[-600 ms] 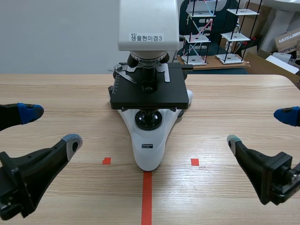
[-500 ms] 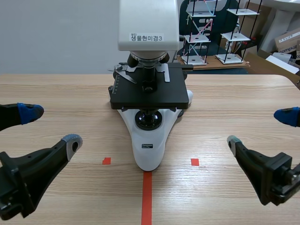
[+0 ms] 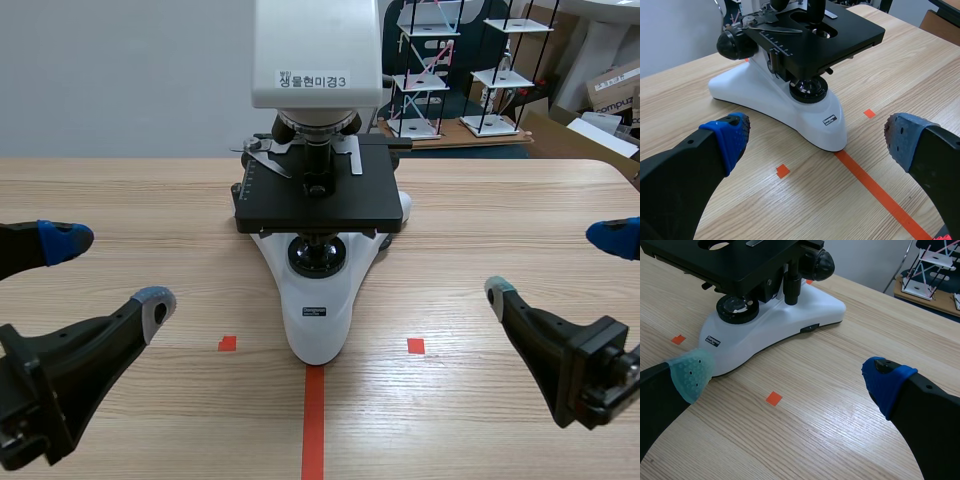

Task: Point at the revolving nosepiece

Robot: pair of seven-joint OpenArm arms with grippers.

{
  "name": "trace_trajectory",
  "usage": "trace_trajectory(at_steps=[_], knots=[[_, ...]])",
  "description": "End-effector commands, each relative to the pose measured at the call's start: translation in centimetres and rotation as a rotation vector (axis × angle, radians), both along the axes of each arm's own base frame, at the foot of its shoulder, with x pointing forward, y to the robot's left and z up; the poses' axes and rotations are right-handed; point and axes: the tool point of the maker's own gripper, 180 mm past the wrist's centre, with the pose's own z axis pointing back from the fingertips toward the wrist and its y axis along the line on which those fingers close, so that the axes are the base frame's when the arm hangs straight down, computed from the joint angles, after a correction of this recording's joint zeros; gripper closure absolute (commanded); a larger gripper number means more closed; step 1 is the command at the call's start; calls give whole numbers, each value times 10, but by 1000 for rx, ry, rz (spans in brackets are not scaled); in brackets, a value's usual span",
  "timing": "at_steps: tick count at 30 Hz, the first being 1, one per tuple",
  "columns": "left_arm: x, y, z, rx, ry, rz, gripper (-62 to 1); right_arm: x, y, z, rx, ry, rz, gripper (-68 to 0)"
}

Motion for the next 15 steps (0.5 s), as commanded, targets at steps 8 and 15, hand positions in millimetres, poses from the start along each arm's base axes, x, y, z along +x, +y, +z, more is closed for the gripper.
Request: trace_trajectory(at_steps=[8, 15], knots=[[1, 0, 4, -13, -12, 5, -568, 4, 3, 10, 8, -38, 13, -653], [1, 0, 4, -14, -13, 5, -568, 4, 3, 13, -19, -71, 26, -249]])
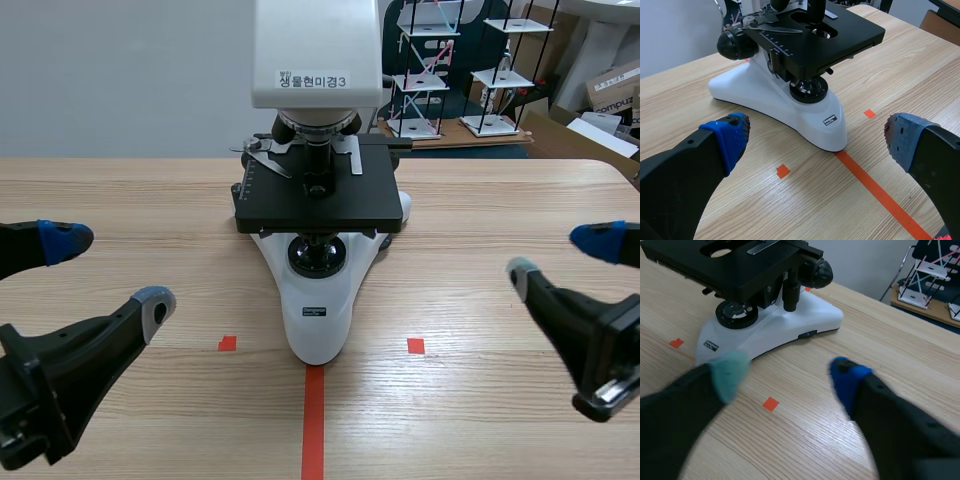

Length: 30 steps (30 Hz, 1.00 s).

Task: Point at the revolving nosepiece

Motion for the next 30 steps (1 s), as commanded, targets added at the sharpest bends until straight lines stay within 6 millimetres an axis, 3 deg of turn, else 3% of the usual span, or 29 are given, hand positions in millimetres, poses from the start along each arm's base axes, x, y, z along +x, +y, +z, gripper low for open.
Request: trace_trajectory(at_steps=[1, 2, 3, 15, 24, 30], knots=[[1, 0, 4, -14, -12, 5, -568, 4, 3, 10, -4, -42, 17, -124], [1, 0, 4, -14, -12, 5, -568, 4, 3, 10, -7, -46, 18, -22], [1, 0, 4, -14, -12, 5, -568, 5, 1, 12, -11, -58, 11, 2], [1, 0, 4, -14, -13, 6, -568, 48, -3, 54, -44, -256, 28, 2], [1, 0, 4, -14, -13, 6, -568, 91, -10, 45, -69, -263, 74, 2], [1, 0, 4, -14, -13, 6, -568, 109, 0, 45, -51, -251, 170, 2]])
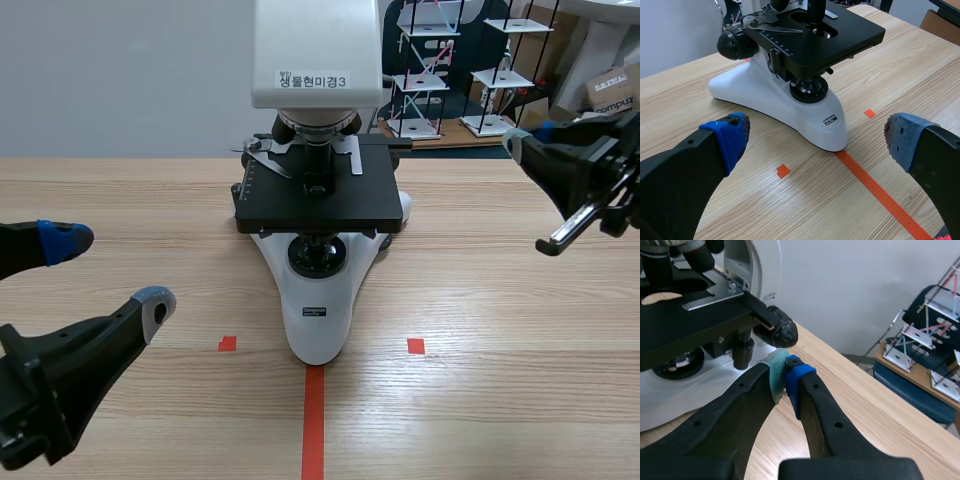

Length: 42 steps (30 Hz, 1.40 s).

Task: Point at the revolving nosepiece

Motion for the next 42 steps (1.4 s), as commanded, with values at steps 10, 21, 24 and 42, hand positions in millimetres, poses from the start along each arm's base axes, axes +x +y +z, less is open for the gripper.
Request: trace_trajectory(at_steps=[10, 21, 24, 42], knots=[[1, 0, 4, -14, -13, 6, -568, 29, 24, 19, -8, -41, 148, 2], [1, 0, 4, -14, -13, 6, -568, 43, 46, 29, -27, -72, 254, 2], [1, 0, 4, -14, -13, 6, -568, 41, 53, 35, -23, -83, 300, 2], [1, 0, 4, -14, -13, 6, -568, 42, 66, 30, -42, -78, 318, 2]])
